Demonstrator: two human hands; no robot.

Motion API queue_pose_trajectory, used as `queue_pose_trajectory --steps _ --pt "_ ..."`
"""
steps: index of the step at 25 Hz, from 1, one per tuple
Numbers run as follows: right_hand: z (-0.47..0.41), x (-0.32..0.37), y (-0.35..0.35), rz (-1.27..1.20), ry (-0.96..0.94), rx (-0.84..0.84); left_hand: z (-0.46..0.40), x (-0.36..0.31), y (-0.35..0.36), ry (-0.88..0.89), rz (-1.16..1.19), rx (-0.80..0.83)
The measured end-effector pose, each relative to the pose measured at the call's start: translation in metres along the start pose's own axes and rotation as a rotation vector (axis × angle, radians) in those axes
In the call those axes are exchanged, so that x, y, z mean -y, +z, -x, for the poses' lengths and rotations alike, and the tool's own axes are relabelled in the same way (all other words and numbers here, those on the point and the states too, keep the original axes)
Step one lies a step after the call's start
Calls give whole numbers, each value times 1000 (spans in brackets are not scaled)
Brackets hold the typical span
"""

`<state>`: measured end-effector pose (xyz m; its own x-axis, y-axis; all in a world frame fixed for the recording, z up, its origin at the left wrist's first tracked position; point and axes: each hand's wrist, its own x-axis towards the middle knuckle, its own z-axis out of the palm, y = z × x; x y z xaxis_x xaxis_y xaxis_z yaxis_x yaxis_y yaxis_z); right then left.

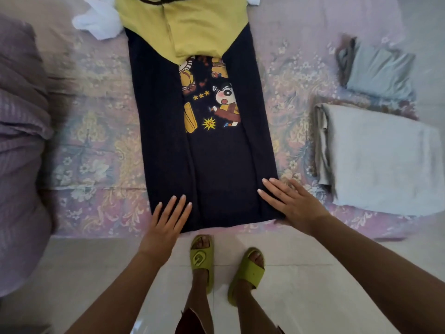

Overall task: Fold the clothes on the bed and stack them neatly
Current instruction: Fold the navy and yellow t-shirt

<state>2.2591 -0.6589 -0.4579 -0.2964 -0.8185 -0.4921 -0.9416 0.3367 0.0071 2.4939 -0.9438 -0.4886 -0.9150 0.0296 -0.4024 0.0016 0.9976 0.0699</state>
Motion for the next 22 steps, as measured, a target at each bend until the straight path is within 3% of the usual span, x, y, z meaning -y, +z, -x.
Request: queue_pose_trajectory --steps 4,8,12,17,22 --pt "-12 -7 -4 -108 -105 -21 -2 19 2 73 95 -236" --pt "-15 -13 -20 -297 -137 82 9 30 -22 117 180 -258" --pt "-8 -8 -52 -529 -14 184 27 35 -50 -55 413 -100" --pt "33 17 -81 -646 27 460 64 9 -74 -167 709 197" --pt "67 26 -93 -891 118 709 91 -9 -94 -445 1082 495"
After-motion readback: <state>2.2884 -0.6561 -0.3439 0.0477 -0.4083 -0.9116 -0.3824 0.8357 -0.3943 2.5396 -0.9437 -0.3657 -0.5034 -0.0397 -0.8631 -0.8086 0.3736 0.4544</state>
